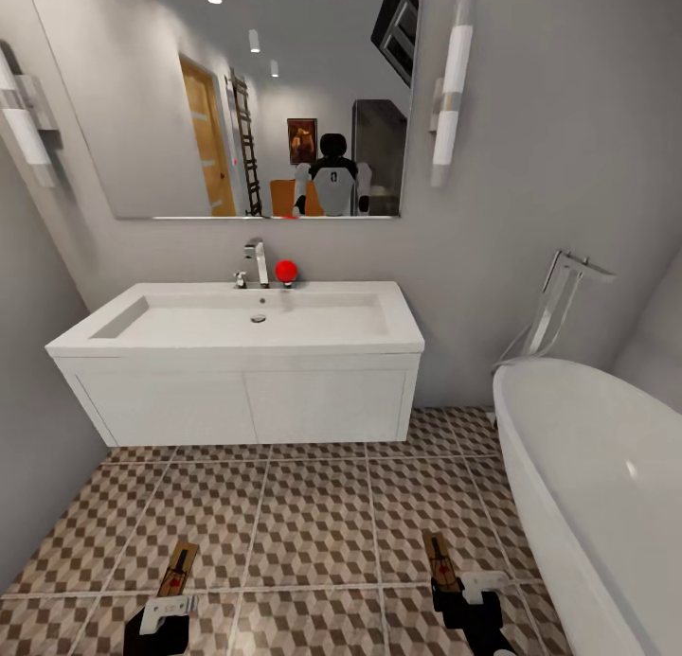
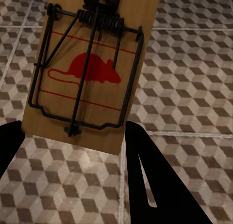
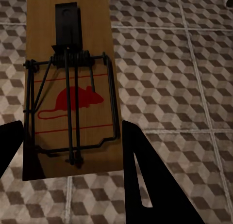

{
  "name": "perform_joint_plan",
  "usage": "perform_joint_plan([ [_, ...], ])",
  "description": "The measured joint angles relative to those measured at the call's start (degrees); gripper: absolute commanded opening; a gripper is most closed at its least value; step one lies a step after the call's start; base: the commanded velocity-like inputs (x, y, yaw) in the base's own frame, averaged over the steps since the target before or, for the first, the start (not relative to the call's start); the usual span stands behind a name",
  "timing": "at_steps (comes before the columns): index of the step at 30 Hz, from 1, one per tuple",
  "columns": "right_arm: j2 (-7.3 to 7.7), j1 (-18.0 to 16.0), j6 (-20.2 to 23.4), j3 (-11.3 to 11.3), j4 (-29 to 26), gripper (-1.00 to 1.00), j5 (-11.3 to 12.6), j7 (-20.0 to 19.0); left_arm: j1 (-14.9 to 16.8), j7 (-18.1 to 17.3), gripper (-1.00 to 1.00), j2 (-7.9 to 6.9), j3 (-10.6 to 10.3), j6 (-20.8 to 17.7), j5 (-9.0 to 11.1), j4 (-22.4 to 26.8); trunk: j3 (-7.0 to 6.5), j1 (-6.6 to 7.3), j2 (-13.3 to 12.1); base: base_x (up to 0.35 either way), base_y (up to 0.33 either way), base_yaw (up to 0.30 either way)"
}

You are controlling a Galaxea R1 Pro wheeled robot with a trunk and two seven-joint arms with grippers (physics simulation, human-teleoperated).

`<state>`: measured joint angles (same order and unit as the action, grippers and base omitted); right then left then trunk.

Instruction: Take the four mousetraps from the cabinet in the bathroom and place them on the bathroom floor. Make sure all four end up on the same floor surface, and ensure that at least two of them are either under or directly next to the same bathroom sink.

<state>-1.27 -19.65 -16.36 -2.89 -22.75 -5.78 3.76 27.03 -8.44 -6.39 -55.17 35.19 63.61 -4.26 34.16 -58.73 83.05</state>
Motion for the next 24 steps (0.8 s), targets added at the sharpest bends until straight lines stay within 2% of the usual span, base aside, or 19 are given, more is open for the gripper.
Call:
perform_joint_plan([
  [20,-0.02,0.0,0.0,0.0,0.1,-1.0,0.0,-0.1,0.0,0.0,-1.0,0.03,0.0,-0.1,0.0,0.0,0.0,0.0,0.0,0.0,0.0,0.0],
  [23,-0.07,0.0,-0.1,0.1,0.1,-1.0,0.0,-0.2,0.0,0.1,-1.0,0.03,0.0,-2.4,0.0,0.1,0.0,0.0,0.0,0.0,0.0,0.0],
  [24,-0.11,0.0,0.0,0.2,0.0,-1.0,-0.1,-0.2,0.0,0.1,-1.0,0.03,0.1,-4.8,0.0,0.1,0.0,0.0,0.0,0.0,0.0,0.0],
])
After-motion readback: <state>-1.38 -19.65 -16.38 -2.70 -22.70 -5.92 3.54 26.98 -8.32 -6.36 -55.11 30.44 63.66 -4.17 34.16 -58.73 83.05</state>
